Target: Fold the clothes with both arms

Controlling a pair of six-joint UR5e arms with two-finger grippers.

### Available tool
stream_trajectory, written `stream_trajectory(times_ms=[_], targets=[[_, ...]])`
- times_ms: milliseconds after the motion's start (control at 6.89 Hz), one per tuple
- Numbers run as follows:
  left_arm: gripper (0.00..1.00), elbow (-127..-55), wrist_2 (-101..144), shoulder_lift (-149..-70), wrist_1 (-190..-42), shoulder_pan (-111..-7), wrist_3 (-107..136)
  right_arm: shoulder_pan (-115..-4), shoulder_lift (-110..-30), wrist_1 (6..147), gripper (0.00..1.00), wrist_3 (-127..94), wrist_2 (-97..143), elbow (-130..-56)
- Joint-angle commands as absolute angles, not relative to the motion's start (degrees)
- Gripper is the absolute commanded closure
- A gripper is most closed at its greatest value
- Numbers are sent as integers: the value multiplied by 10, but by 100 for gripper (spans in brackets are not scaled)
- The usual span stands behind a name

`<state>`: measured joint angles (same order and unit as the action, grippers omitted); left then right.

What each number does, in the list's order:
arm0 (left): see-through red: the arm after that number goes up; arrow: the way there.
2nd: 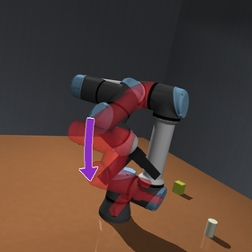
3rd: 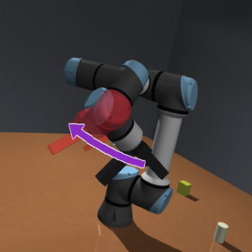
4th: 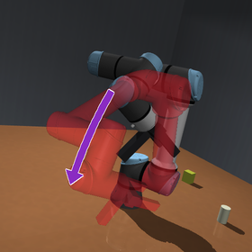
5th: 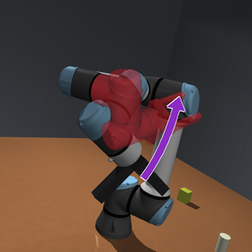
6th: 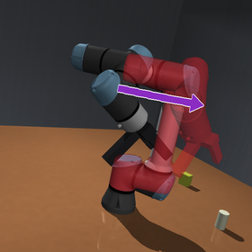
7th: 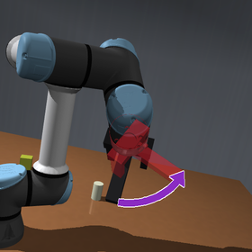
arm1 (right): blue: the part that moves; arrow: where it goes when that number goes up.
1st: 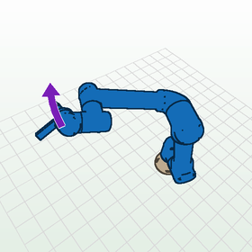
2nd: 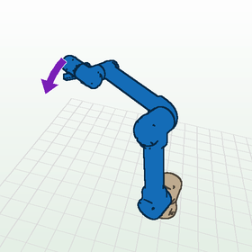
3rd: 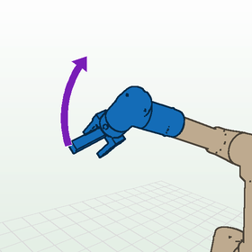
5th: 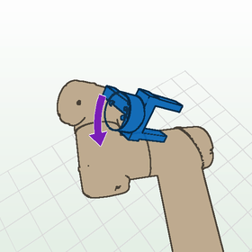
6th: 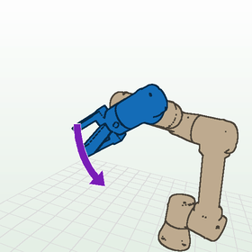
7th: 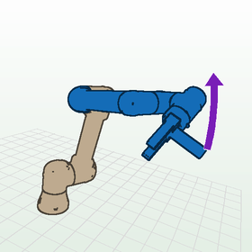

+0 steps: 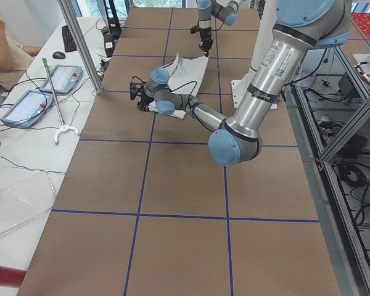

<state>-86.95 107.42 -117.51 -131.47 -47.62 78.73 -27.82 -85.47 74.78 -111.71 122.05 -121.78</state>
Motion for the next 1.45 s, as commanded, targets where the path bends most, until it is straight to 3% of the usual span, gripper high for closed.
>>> stream_trajectory(times_ms=[0,290,435,871,1306], targets=[[57,-975,1155,-1124,-1308,-468,856,-179,-893,746,100,-1128,1238,-1265],[53,-999,1163,-1120,-1309,-420,930,-104,-940,746,100,-1128,1227,-1289],[50,-1019,1163,-1114,-1308,-399,966,-98,-940,746,1,-1129,1217,-1289],[43,-1084,1156,-1071,-1260,-339,1061,-182,-935,745,0,-1129,1197,-1303],[43,-1076,1069,-1076,-1164,-278,1064,-338,-896,742,0,-1128,1203,-1319]])
